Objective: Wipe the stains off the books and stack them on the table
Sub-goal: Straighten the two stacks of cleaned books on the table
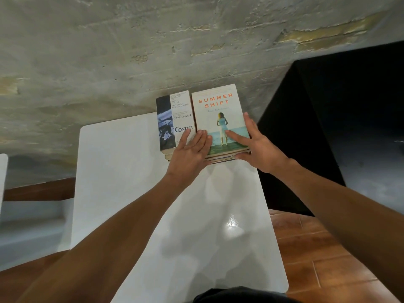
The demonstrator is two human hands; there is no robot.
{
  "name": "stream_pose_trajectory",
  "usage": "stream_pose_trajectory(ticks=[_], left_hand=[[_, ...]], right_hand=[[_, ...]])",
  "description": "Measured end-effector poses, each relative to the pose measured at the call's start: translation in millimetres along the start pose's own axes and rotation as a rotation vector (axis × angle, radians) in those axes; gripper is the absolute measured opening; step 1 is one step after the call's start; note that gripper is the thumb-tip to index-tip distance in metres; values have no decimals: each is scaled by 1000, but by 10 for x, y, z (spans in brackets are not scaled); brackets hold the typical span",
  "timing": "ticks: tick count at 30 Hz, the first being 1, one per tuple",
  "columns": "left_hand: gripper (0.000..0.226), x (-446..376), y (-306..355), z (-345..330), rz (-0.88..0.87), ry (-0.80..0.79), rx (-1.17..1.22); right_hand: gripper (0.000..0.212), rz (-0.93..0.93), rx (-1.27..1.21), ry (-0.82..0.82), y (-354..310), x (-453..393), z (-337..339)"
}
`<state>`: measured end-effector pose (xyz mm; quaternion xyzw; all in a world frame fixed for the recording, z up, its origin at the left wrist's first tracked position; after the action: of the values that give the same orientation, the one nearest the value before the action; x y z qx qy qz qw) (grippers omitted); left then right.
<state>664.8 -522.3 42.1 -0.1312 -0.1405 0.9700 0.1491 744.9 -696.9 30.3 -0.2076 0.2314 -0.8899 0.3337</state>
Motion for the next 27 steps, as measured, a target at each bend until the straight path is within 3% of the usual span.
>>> stream_pose_trajectory(ticks=[9, 27], left_hand=[[74, -16, 25, 42, 59, 12, -27], [69, 1, 41, -37, 94, -3, 18]], right_hand=[[95, -28, -58, -30, 16, 19, -6], [88, 113, -19, 136, 130, 38, -85]])
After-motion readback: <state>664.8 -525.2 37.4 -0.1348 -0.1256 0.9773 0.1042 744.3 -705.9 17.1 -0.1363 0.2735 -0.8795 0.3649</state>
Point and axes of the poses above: each hand's wrist, its own x-axis away from the middle knuckle, its own z-axis out of the back of the hand, y = z × x, the point moved 6 cm from there along -x, towards the middle knuckle, and after that the axes turned 4 degrees about -x, right-handed, at the moved point
